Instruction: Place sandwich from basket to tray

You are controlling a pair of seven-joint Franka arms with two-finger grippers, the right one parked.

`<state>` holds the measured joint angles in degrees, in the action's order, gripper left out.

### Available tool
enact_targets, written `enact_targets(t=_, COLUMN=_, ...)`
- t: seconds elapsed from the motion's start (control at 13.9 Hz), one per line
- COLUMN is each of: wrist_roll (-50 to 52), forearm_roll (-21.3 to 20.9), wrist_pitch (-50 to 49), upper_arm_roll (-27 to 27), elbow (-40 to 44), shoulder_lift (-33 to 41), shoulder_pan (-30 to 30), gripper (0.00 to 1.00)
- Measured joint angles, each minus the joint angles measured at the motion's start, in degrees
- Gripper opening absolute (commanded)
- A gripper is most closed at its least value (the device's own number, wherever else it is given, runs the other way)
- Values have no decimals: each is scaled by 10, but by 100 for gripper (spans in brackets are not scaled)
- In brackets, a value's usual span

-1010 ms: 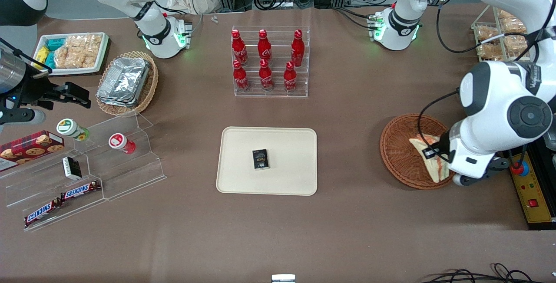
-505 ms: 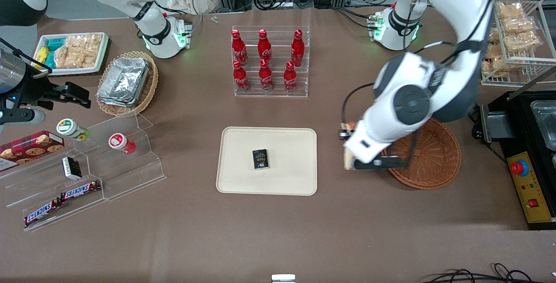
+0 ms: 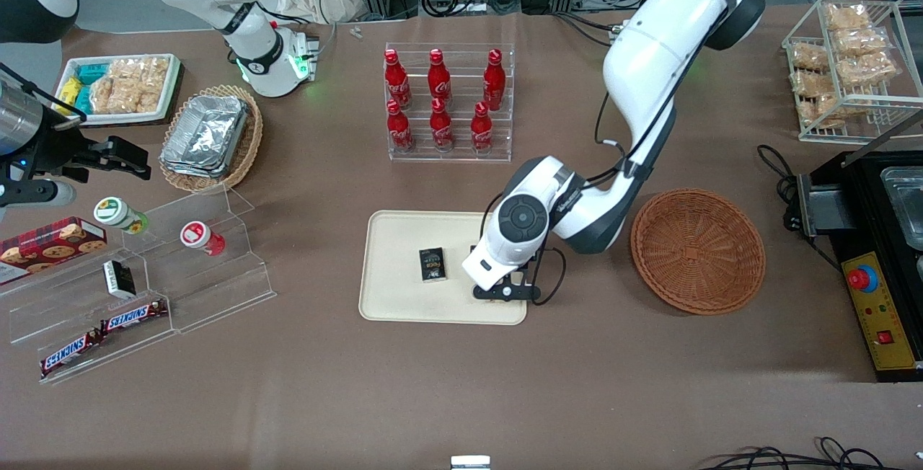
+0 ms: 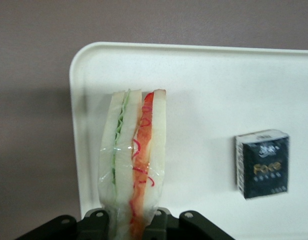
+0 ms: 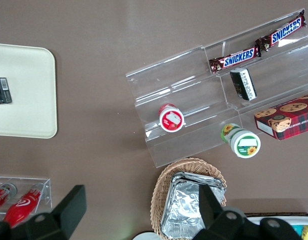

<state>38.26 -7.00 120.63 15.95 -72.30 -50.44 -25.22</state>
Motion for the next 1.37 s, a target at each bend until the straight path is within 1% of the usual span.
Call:
enact_targets(t=0.07, wrist_roll=1, forearm_roll=0, wrist_pitch=3, upper_arm_roll=0, elbow=3, shoulder_lift=-9, shoulder_pan=0, gripper=0)
enact_targets(t=0.14, wrist_roll=5, forearm_roll=0, wrist_pitch=3, upper_arm_roll=0, elbow=5, shoulder_lift=-13, shoulder_pan=0, gripper=4)
enact_targets(t=0.22, wrist_roll=12, forearm_roll=0, wrist_pitch=3, upper_arm_roll=0, elbow=5, shoulder_lift=-14, shoulder_pan=0, gripper=38)
enact_targets(t=0.29, wrist_roll=17, forearm_roll=0, wrist_pitch=3, upper_arm_roll=0, elbow=5, shoulder_lift=-14, shoulder_pan=0, gripper=99)
enact_targets(t=0.72, wrist_roll=22, forearm_roll=-3, wrist_pitch=-3, upper_arm_roll=0, elbow=8, shoulder_lift=-2, shoulder_pan=4, gripper=100)
enact_targets(t=0.94, wrist_roll=22, forearm_roll=-4, wrist_pitch=-67, upper_arm_roll=-4, elbow=12, shoulder_lift=45, shoulder_pan=21, gripper=100)
enact_targets(t=1.08, wrist_roll=11, forearm_roll=-4, wrist_pitch=-117, upper_arm_roll=-5, elbow=12, shoulder_lift=85, shoulder_pan=58, gripper=100)
enact_targets(t=1.23, wrist_roll=-53, forearm_roll=0, wrist_pitch=-154, upper_arm_roll=-5, elbow=2, shoulder_lift=129, shoulder_pan=109, gripper=100)
enact_targets(t=1.37, wrist_roll=-91, forearm_roll=5, wrist_pitch=-167, upper_arm_roll=-4, elbow=-42, shoulder_lift=191, shoulder_pan=157, gripper=100)
